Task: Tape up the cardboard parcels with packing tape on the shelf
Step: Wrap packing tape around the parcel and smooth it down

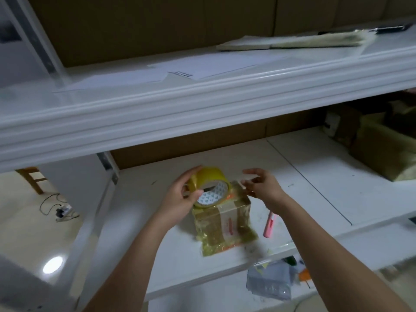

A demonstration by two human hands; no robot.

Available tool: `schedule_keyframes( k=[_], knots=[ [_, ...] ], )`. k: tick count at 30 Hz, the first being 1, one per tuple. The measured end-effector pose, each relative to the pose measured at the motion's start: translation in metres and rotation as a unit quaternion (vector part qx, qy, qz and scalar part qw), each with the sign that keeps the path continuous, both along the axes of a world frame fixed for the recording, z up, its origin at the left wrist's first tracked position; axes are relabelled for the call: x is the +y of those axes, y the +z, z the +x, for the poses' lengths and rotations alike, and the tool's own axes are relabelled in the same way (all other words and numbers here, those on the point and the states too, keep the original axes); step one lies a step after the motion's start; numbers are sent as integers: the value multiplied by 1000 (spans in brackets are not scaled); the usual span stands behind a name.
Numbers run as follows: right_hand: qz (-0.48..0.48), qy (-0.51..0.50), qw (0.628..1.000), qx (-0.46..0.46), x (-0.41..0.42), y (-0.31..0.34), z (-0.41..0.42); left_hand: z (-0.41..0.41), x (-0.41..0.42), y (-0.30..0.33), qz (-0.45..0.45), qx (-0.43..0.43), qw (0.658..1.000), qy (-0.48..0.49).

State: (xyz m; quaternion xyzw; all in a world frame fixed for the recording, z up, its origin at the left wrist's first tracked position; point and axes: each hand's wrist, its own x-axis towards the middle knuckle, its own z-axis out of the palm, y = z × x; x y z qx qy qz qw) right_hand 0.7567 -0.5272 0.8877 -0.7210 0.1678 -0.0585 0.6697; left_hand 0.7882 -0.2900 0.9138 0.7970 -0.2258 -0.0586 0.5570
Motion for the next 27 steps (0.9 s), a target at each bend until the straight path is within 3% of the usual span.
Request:
schedule_keyframes(
  k=[7,13,27],
  knots=[
    [94,-20,995,-3,-4,-14,5,-7,-13,-28,-15,61,997,48],
    [143,-37,988,-41,-9,-22,7,-14,-16,-22,-56,72,995,50],
    [246,-52,968,-8,-16,-39,11,-11,-12,-21,-75,88,993,38]
  ],
)
